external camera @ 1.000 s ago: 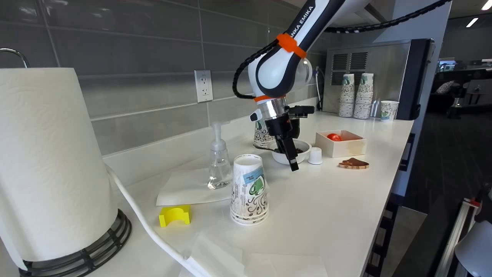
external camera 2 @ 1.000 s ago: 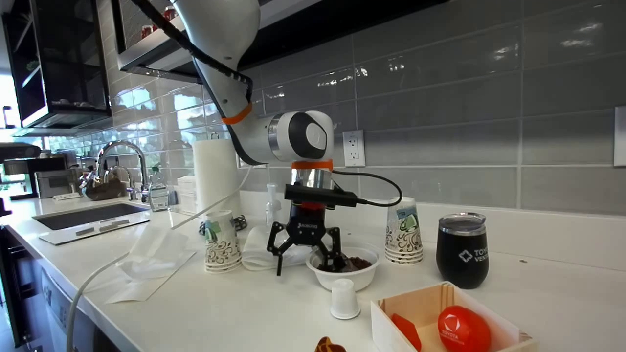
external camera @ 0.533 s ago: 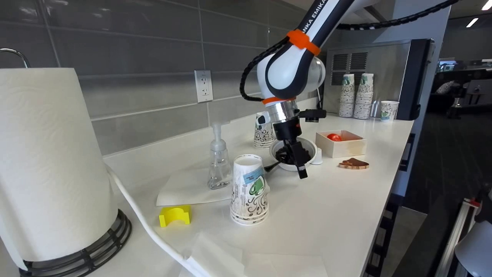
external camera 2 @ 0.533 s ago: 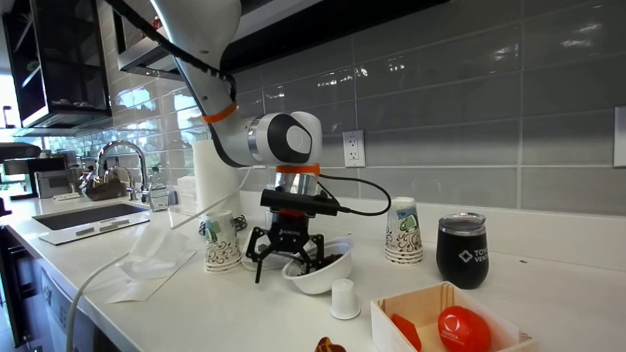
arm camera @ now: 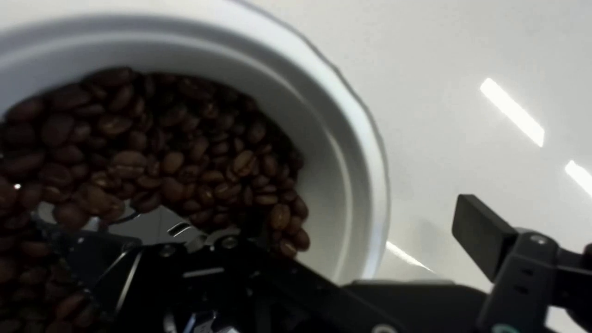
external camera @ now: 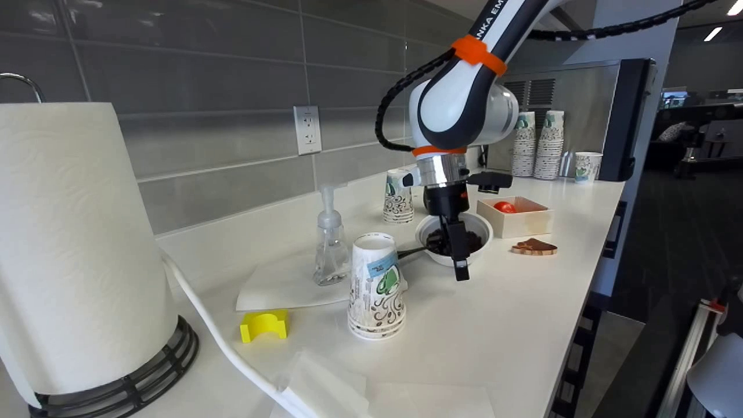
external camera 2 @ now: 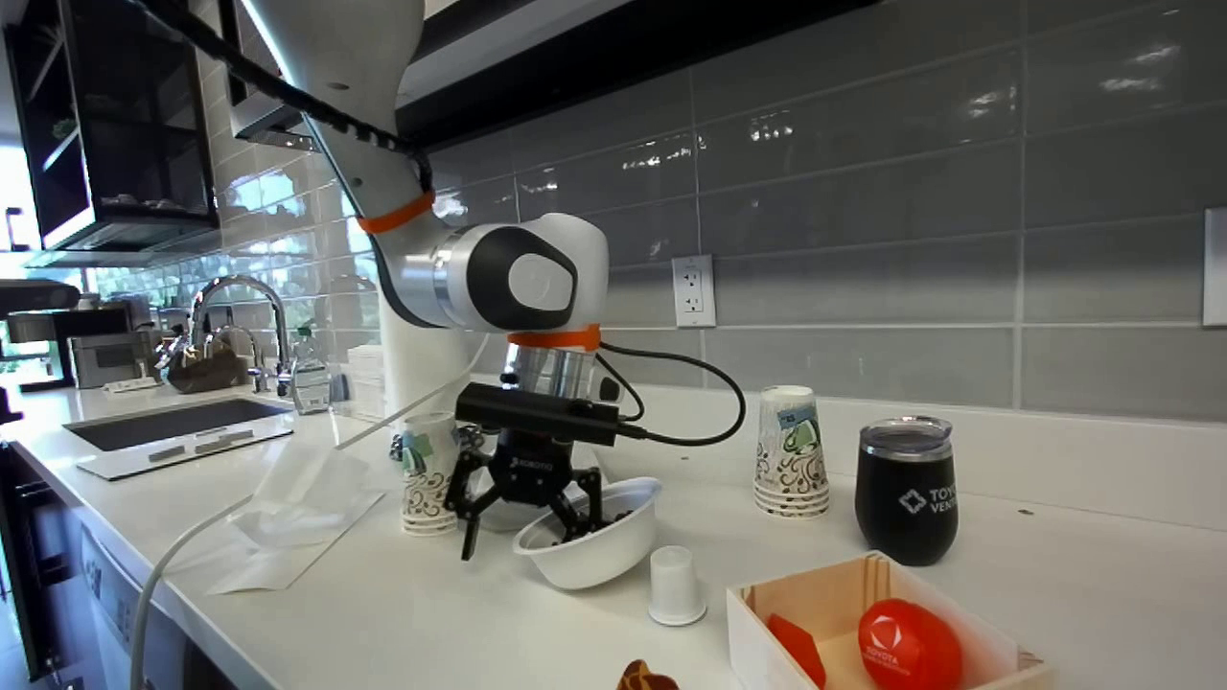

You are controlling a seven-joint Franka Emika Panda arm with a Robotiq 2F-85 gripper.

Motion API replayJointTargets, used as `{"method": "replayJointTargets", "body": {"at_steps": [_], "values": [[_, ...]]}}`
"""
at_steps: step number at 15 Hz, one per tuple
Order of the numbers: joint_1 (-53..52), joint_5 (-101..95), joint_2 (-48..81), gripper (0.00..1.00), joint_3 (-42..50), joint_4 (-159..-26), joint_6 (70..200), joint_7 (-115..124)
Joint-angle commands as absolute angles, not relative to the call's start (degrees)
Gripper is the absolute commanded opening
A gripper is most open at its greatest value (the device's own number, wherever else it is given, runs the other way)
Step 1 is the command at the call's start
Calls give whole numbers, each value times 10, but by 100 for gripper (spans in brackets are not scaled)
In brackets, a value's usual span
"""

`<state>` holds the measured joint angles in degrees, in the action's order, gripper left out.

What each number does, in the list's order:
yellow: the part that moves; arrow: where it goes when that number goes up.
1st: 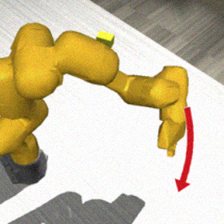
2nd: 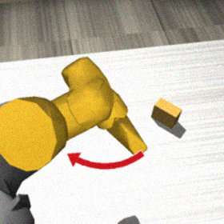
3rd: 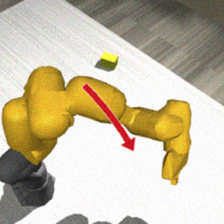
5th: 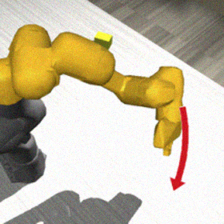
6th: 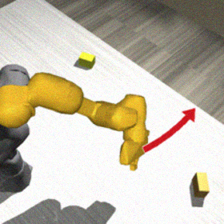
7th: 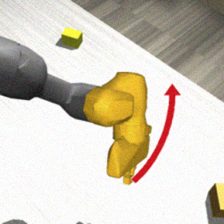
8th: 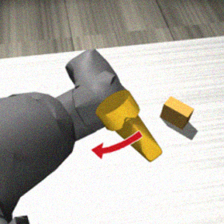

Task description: Move the bowl forward and slightly to the left

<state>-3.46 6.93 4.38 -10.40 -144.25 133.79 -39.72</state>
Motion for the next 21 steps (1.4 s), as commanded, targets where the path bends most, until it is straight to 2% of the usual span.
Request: {"method": "replayJointTargets", "body": {"at_steps": [1,21], "values": [[-51,110,14,100,-106,-1486,1360,-406],[-70,173,-55,100,-82,-1553,1355,-458]]}}
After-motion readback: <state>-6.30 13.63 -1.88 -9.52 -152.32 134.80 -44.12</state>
